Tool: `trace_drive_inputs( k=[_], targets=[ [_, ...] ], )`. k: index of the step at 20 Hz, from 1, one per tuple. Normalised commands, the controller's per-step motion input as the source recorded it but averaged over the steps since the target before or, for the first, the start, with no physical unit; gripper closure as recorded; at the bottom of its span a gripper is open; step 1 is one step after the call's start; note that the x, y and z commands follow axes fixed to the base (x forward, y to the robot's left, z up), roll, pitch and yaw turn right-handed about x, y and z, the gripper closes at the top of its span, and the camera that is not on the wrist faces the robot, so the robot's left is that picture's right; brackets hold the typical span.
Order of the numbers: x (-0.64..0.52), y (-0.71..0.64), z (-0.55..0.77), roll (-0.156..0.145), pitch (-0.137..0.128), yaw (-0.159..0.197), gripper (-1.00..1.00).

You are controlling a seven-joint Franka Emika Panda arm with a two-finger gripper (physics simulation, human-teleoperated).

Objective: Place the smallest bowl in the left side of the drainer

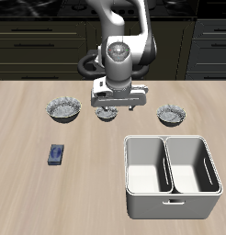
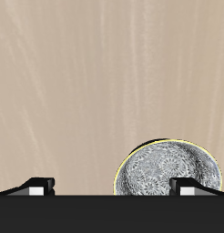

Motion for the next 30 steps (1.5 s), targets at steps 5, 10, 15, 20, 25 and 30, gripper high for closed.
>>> trace_drive_inputs(
  k=[5, 10, 15, 20, 25, 30],
  targets=[
    [0.04, 0.05, -0.24, 0.046, 0.053, -0.01, -1.0],
    [-0.03, 0.06, -0.17, 0.061, 0.012, -0.009, 1.0],
    [0.01, -0.06, 0.07, -0.018, 0.0, -0.016, 1.0],
    [-0.03, 0.0, 0.12, 0.007, -0.018, -0.014, 1.0],
    [0.0, 0.05, 0.14, 0.01, -0.013, -0.004, 1.0],
    [-0.02, 0.1, 0.4, 0.009, -0.056, -0.003, 1.0]
  ],
)
